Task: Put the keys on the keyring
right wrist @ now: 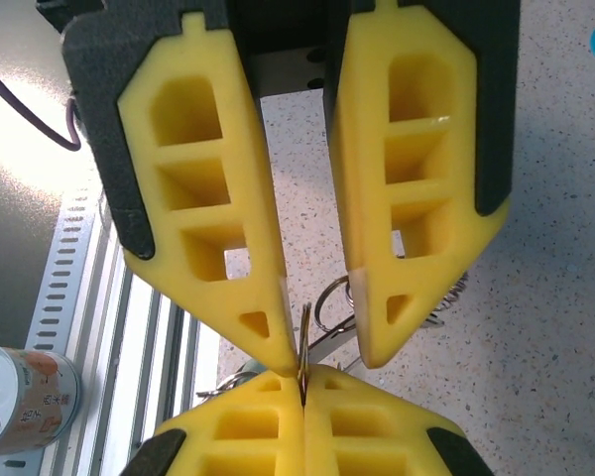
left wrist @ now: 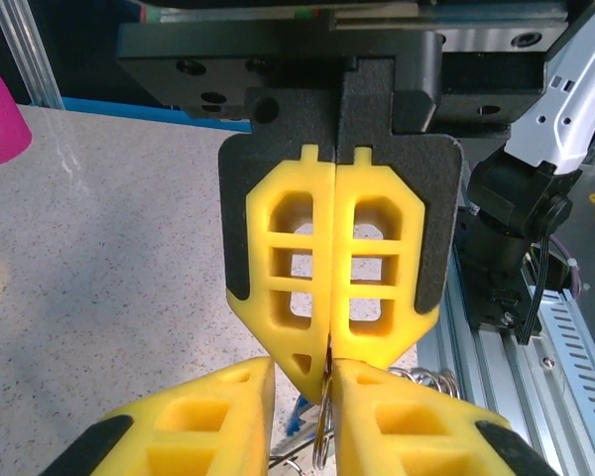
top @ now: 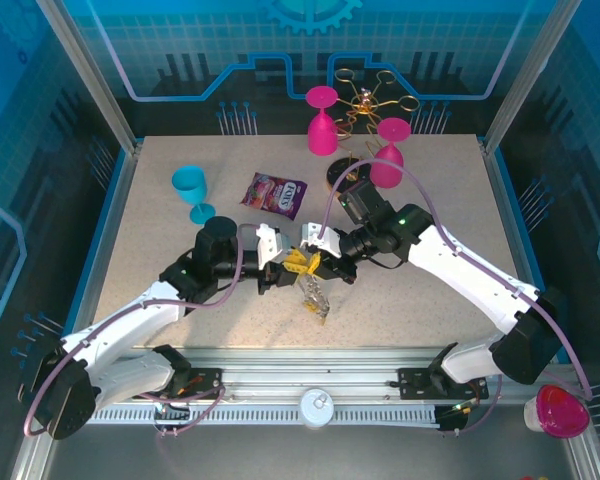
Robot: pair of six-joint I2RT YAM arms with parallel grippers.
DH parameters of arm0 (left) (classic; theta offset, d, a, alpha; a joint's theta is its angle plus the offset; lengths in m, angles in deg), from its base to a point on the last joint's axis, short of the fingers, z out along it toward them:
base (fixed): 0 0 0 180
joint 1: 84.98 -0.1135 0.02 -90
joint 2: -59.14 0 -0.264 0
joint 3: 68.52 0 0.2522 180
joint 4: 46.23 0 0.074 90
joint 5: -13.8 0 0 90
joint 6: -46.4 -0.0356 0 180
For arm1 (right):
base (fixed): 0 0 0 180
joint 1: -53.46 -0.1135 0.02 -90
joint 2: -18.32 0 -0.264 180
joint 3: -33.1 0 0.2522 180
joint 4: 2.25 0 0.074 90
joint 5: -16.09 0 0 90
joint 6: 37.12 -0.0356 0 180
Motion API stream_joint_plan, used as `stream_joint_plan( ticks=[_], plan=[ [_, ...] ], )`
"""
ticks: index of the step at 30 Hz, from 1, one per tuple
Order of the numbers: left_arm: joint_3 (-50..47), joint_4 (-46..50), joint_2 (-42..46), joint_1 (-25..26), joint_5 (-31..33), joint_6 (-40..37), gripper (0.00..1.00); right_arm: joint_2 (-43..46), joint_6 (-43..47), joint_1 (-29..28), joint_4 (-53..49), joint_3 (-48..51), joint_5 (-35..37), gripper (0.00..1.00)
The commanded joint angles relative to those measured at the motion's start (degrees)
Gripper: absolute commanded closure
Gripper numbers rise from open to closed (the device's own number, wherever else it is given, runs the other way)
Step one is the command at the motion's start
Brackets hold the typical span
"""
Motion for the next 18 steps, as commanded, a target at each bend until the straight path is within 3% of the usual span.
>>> stream_joint_plan(
  ticks=[1,10,18],
  plan=[
    [1.69,3.55,-0.42,-0.20,-1.35,-2.41,0.77,0.49,0.75,-0.84,-0.57,-2.20,-1.06,1.00],
    [1.56,4.84,-0.74,-0.17,-1.47,-3.21,0.81,0.10,0.27,-0.84,-0.30,-2.19,-1.21,1.00],
    [2.41,3.47,-1.85,-0.24,-2.74,-3.11,1.00,-0.09,-0.76,-1.19,0.71,-2.39,-2.55,1.00]
  ],
)
